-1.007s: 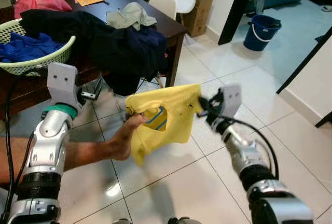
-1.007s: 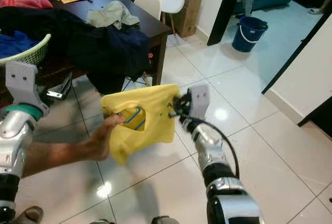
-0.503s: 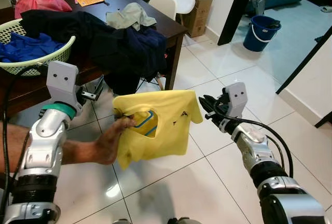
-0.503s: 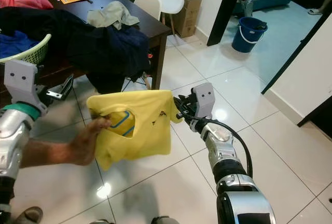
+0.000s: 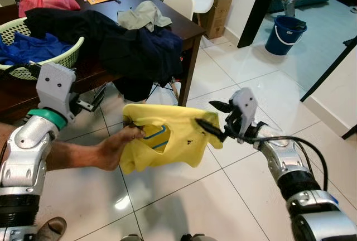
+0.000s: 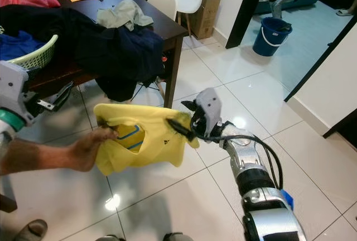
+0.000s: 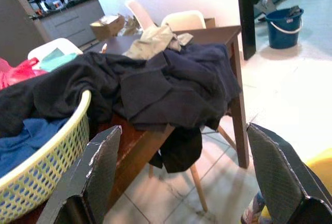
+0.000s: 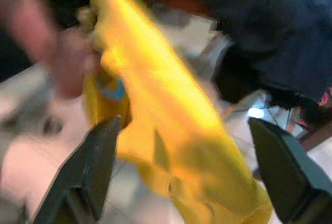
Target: Hang hanger
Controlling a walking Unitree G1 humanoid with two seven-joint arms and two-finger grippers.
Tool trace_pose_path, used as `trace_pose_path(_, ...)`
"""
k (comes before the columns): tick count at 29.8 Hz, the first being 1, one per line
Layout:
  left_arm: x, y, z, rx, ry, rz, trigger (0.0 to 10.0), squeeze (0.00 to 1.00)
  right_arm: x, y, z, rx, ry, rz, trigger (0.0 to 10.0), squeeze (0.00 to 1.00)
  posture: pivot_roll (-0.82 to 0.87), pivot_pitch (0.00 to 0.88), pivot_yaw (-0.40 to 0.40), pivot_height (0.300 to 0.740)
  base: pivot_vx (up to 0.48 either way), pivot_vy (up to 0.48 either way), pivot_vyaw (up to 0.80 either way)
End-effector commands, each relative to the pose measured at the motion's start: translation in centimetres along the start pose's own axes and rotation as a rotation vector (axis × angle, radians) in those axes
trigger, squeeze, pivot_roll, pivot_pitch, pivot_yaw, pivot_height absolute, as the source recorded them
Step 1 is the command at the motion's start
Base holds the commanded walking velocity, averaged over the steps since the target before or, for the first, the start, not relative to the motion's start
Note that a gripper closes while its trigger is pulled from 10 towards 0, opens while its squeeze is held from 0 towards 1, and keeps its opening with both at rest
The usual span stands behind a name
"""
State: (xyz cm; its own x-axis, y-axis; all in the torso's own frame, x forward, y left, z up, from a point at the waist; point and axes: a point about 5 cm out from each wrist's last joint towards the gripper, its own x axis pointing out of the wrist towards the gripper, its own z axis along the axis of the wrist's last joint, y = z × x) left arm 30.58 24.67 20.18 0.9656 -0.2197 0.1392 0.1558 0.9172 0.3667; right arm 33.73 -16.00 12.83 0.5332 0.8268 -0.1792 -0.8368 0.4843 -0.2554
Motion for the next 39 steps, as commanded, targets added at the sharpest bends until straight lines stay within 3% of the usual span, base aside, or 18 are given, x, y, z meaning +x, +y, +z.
trace_pose_path(1, -0.3, -0.1, -0.2, 0.010, 0.018, -0.019, 10.0, 0.00, -0.5, 0.4, -0.2, -0.062, 0.061, 0.108, 10.0, 1.00, 0.13, 0.000, -0.023, 0.740, 0.000, 0.000, 0.00)
trace_pose_path(4, -0.4, -0.3, -0.2, 0.009, 0.020, -0.027, 10.0, 0.00, -0.8, 0.3, -0.3, -0.096, 0.096, 0.149, 10.0, 1.00, 0.13, 0.000, -0.023, 0.740, 0.000, 0.000, 0.00)
trace_pose_path(5, -0.5, -0.6, -0.2, 0.011, 0.024, -0.045, 10.0, 0.00, -0.7, 0.1, -0.3, -0.113, 0.117, 0.167, 10.0, 0.00, 0.13, 0.000, -0.023, 0.740, 0.000, 0.000, 0.00)
trace_pose_path(16, -0.9, -0.6, -0.1, 0.017, 0.035, -0.056, 10.0, 0.00, 0.8, 0.3, 0.4, -0.123, 0.135, 0.248, 10.0, 0.00, 0.15, 0.000, -0.031, 0.740, 0.000, 0.000, 0.00)
trace_pose_path(17, -1.0, -0.5, -0.1, 0.018, 0.038, -0.055, 10.0, 0.00, 1.1, 0.5, 0.6, -0.128, 0.138, 0.277, 8.6, 0.00, 0.15, 0.000, -0.032, 0.740, 0.000, 0.000, 0.00)
trace_pose_path(19, -1.0, -0.5, -0.1, 0.018, 0.038, -0.055, 10.0, 0.00, 1.1, 0.5, 0.6, -0.128, 0.138, 0.277, 8.6, 0.00, 0.15, 0.000, -0.032, 0.740, 0.000, 0.000, 0.00)
trace_pose_path(20, -1.2, -0.5, -0.2, 0.019, 0.041, -0.049, 10.0, 0.00, 1.2, 0.9, 0.6, -0.130, 0.144, 0.319, 0.0, 0.00, 0.16, 0.000, -0.032, 0.740, 0.000, 0.000, 0.00)
trace_pose_path(25, -1.5, -0.4, -0.3, 0.022, 0.050, -0.036, 10.0, 0.00, 1.0, 1.6, 0.6, -0.124, 0.169, 0.424, 0.0, 0.00, 0.16, 0.000, -0.032, 0.740, 0.000, 0.000, 0.00)
trace_pose_path(27, -1.7, -0.3, -0.4, 0.024, 0.059, -0.025, 10.0, 0.00, 0.5, 2.1, 0.4, -0.114, 0.200, 0.521, 0.0, 0.00, 0.17, 0.000, -0.033, 0.740, 0.000, 0.000, 0.00)
trace_pose_path(39, -2.1, -0.3, -0.7, 0.024, 0.078, -0.018, 10.0, 0.00, 0.7, 1.5, 0.7, -0.147, 0.211, 0.526, 0.0, 0.00, 0.16, 0.000, -0.027, 0.740, 0.000, 0.000, 0.00)
